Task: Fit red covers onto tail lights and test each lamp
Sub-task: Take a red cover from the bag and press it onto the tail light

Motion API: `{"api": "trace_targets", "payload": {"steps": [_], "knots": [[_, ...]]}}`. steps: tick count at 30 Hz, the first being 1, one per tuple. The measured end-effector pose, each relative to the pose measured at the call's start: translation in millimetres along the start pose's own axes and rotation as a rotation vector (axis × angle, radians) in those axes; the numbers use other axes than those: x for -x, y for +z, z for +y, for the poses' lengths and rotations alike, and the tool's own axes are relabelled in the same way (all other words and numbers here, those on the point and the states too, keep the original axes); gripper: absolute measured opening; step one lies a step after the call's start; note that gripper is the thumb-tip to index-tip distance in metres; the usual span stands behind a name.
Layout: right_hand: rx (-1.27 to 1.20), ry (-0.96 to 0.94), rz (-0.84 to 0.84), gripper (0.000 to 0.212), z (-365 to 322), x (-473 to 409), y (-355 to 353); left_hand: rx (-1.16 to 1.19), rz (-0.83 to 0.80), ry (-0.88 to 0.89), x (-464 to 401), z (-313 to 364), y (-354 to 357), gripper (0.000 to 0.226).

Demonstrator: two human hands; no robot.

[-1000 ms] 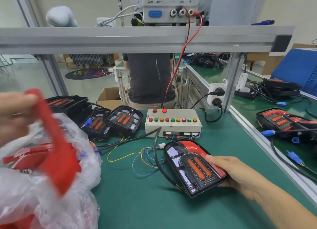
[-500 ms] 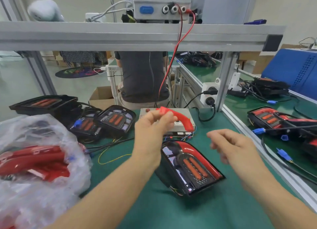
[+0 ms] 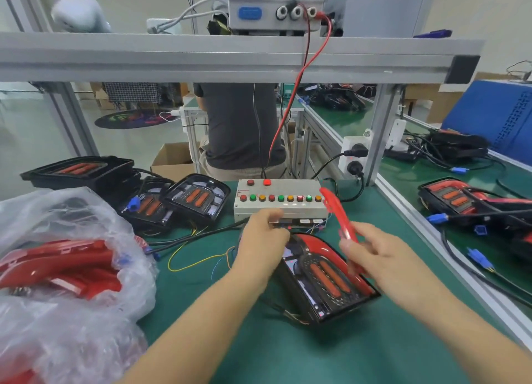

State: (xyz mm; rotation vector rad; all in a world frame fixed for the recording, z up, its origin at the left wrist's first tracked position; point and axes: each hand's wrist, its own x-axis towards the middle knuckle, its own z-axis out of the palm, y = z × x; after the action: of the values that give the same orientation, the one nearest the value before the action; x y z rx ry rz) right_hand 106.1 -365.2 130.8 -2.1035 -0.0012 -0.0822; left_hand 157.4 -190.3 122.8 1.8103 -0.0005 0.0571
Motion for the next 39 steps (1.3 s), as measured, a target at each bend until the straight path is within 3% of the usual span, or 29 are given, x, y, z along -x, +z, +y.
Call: {"api": "trace_targets", "payload": {"steps": [4,6,9,13,20,25,28,39], "knots": [[0.232,-0.078,-0.010,0.011,7.3,16.8,9.3,-0.037,-0.079,-0.348,-31.3,-15.8,11.3,0.018],[0.351,-0.110,-0.001,0.017,5.9,24.4,14.0,-0.089,-0.040,-0.442,-42.3,-25.3,15.0,0.030],[0.545,-0.166,0.028,0.026,3.2,32.2,21.3,-0.043,0.036,-0.478,-50.0,-31.6,16.6,0.038],[0.714,-0.191,0.055,0.040,-1.9,40.2,27.6,-0.037,0.008,-0.505,-52.0,-33.9,16.7,0.038],[0.868,-0.263,0.100,0.048,-2.8,45.5,38.8,0.414,-0.024,-0.646,-50.0,-25.1,20.3,0.007],[0.930,-0.467,0.286,0.053,-2.1,49.6,47.5,0.777,-0.069,-0.626,-39.6,-23.7,19.2,0.015],[0.923,-0.449,0.300,0.051,-1.5,50.3,53.5,0.890,-0.065,-0.593,-32.2,-26.0,20.2,0.017],[0.911,-0.454,0.325,0.054,10.4,37.3,65.8,0.914,-0.034,-0.502,-26.9,-37.5,27.8,0.022]]}}
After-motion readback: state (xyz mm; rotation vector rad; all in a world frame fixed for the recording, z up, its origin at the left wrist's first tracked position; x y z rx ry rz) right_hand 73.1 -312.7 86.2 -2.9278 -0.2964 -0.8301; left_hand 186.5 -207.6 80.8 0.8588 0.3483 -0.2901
